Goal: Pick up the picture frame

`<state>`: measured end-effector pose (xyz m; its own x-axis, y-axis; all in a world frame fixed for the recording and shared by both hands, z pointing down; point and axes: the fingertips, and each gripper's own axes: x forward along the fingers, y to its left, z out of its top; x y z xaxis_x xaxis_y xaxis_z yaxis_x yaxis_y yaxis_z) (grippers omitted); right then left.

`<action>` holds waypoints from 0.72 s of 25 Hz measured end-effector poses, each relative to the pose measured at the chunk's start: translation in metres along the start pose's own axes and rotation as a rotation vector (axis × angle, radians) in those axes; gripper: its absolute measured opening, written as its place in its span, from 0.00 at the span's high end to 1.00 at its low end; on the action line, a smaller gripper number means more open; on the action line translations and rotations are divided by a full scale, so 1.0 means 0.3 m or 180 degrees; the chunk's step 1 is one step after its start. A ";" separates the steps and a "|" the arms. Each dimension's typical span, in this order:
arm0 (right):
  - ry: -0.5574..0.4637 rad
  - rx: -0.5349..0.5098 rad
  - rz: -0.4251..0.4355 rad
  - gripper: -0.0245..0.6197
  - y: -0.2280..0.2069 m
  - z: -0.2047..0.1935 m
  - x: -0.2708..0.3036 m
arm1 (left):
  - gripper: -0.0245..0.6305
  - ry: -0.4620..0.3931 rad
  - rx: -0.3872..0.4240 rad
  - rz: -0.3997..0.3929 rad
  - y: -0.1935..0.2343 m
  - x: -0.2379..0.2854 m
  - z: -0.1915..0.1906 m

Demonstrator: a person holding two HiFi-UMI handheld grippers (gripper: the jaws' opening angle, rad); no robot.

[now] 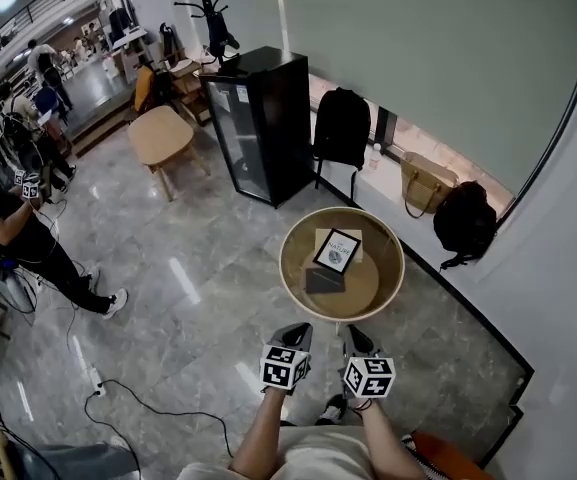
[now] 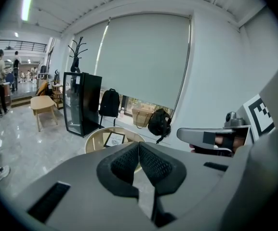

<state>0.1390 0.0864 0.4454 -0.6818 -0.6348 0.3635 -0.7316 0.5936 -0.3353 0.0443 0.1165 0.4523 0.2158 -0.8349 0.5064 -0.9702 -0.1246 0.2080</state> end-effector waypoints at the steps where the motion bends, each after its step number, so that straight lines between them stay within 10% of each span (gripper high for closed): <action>1: 0.0011 0.0038 0.0014 0.91 -0.023 -0.003 0.004 | 0.93 -0.0011 -0.0044 -0.0008 -0.016 0.018 -0.006; 18: 0.0336 0.0378 -0.0127 0.91 -0.266 -0.052 0.151 | 0.93 0.0148 -0.0304 0.0143 0.077 0.210 -0.023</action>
<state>0.1666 0.0180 0.5022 -0.6527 -0.5975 0.4658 -0.7575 0.5025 -0.4168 0.0362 0.0648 0.4949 0.1794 -0.8124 0.5549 -0.9645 -0.0341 0.2619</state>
